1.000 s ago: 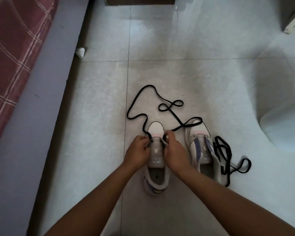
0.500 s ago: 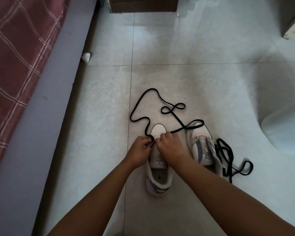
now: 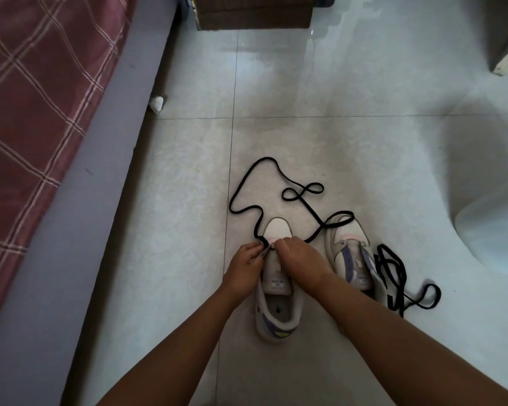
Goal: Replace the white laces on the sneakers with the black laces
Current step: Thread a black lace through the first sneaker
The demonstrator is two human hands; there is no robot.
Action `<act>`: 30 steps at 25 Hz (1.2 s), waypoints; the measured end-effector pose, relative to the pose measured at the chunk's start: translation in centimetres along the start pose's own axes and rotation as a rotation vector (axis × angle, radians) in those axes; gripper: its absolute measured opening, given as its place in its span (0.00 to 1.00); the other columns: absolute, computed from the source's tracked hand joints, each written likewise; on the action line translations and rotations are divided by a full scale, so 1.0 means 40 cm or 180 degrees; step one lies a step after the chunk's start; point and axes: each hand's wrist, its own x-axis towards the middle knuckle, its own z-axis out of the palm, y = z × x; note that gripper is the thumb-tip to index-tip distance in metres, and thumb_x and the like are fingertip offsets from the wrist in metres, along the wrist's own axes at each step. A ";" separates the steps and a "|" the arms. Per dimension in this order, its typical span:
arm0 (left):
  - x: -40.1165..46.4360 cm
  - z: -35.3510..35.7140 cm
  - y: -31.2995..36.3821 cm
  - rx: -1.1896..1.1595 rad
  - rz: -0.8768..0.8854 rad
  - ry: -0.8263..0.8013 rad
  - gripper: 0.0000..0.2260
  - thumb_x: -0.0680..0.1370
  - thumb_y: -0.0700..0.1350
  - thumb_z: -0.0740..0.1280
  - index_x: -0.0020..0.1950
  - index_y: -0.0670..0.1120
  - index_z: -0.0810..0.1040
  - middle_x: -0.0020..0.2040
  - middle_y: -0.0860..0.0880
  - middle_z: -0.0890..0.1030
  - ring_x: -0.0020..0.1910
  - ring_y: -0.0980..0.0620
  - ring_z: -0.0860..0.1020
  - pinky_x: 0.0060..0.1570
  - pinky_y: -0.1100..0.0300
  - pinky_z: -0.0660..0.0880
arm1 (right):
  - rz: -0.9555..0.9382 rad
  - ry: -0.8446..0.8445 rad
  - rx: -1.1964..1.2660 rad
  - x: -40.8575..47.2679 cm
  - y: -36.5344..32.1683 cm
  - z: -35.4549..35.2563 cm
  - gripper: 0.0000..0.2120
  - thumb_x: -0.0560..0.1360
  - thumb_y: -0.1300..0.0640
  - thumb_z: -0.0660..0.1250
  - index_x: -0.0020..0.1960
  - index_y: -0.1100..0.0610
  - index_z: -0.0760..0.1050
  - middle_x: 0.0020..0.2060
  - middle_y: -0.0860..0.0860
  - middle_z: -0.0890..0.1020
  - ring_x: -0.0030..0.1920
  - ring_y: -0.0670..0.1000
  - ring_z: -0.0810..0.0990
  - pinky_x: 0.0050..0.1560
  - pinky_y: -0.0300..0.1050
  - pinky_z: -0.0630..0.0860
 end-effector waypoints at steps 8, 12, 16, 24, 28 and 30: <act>-0.006 0.001 -0.002 -0.0209 -0.0055 -0.0052 0.16 0.82 0.44 0.59 0.69 0.47 0.71 0.68 0.51 0.71 0.64 0.55 0.71 0.68 0.56 0.67 | 0.0755 -0.0886 0.0137 0.036 -0.001 0.022 0.11 0.77 0.57 0.62 0.56 0.60 0.74 0.52 0.57 0.80 0.53 0.57 0.76 0.50 0.48 0.67; -0.004 0.000 -0.005 -0.0081 0.0014 -0.0066 0.17 0.81 0.41 0.58 0.70 0.48 0.71 0.68 0.51 0.71 0.63 0.58 0.70 0.67 0.60 0.66 | 0.0525 -0.0707 -0.0828 0.040 -0.050 0.001 0.15 0.49 0.57 0.81 0.31 0.56 0.77 0.26 0.51 0.79 0.28 0.50 0.78 0.28 0.39 0.71; -0.011 0.016 -0.004 0.0117 0.0056 0.0036 0.18 0.79 0.39 0.58 0.68 0.47 0.73 0.66 0.50 0.72 0.62 0.55 0.72 0.64 0.57 0.68 | 0.0835 -0.0651 -0.0795 0.044 -0.085 0.008 0.09 0.63 0.56 0.75 0.39 0.57 0.77 0.36 0.53 0.80 0.37 0.51 0.79 0.37 0.41 0.73; -0.030 0.051 -0.004 0.0197 -0.0348 0.0611 0.17 0.78 0.50 0.62 0.67 0.56 0.71 0.63 0.57 0.74 0.56 0.58 0.73 0.53 0.61 0.68 | 0.1040 -0.0806 -0.0619 0.035 -0.067 0.036 0.11 0.78 0.59 0.53 0.58 0.59 0.68 0.55 0.56 0.75 0.55 0.56 0.72 0.57 0.50 0.65; -0.036 0.057 0.000 0.0396 -0.0243 0.0681 0.13 0.79 0.50 0.60 0.64 0.55 0.74 0.61 0.57 0.76 0.53 0.60 0.73 0.51 0.61 0.69 | 0.0971 -0.0627 -0.0954 0.038 -0.084 0.038 0.09 0.78 0.57 0.56 0.51 0.56 0.74 0.46 0.53 0.79 0.48 0.53 0.77 0.53 0.48 0.71; -0.042 0.060 -0.001 0.0559 -0.0103 0.0805 0.13 0.80 0.49 0.59 0.63 0.54 0.76 0.60 0.56 0.78 0.50 0.61 0.73 0.48 0.62 0.70 | 0.1071 -0.0424 -0.0856 0.037 -0.080 0.024 0.03 0.72 0.55 0.67 0.43 0.54 0.77 0.38 0.51 0.81 0.41 0.52 0.80 0.46 0.46 0.73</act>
